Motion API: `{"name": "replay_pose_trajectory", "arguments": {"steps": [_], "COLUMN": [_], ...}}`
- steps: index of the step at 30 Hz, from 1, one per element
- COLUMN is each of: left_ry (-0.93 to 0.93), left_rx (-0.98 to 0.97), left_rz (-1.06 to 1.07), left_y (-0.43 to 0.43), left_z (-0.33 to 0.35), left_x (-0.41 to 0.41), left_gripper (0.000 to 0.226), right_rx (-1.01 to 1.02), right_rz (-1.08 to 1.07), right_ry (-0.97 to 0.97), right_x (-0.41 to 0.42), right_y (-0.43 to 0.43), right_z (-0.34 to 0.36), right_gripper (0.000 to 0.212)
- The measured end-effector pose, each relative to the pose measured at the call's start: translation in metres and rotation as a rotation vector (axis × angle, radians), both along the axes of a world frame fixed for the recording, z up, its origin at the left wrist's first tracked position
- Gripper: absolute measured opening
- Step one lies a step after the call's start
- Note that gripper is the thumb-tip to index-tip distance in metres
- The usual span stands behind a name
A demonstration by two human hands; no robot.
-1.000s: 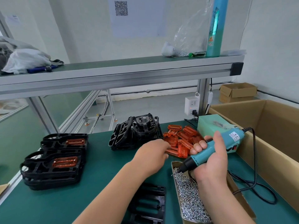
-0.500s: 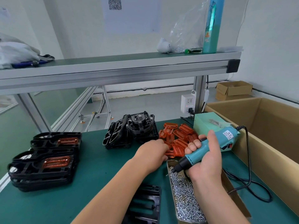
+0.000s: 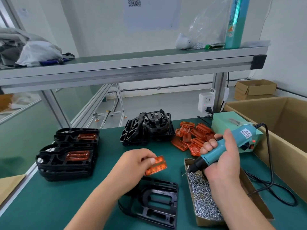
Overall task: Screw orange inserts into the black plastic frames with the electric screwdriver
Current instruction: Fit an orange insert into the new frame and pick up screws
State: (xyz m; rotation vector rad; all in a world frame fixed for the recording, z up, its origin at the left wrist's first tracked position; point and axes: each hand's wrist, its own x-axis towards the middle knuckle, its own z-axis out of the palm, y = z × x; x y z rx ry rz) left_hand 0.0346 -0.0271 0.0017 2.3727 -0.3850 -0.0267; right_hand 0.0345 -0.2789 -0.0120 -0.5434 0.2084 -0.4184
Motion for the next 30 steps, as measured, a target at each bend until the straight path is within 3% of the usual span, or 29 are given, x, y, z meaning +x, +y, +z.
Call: {"name": "replay_pose_trajectory", "arguments": {"steps": [6, 13, 24, 30], "left_ry": [0.023, -0.080, -0.088, -0.194], "left_rx": [-0.050, -0.019, 0.019, 0.195], "left_rz": [-0.067, -0.054, -0.060, -0.189], "left_y": [0.022, 0.027, 0.028, 0.017], "left_z": [-0.006, -0.012, -0.014, -0.016], "left_x": [-0.034, -0.037, -0.037, -0.041], "left_gripper": [0.038, 0.033, 0.021, 0.011], "right_rx": [-0.043, -0.051, -0.065, -0.081], "right_rz": [0.027, 0.036, 0.051, 0.053], "right_ry": [-0.025, -0.026, -0.044, -0.047], "right_x": [-0.003, -0.005, -0.003, -0.002], "right_y": [0.006, 0.008, 0.009, 0.009], "right_z": [0.003, 0.002, -0.001, -0.002], "right_gripper": [0.031, 0.031, 0.030, 0.031]}}
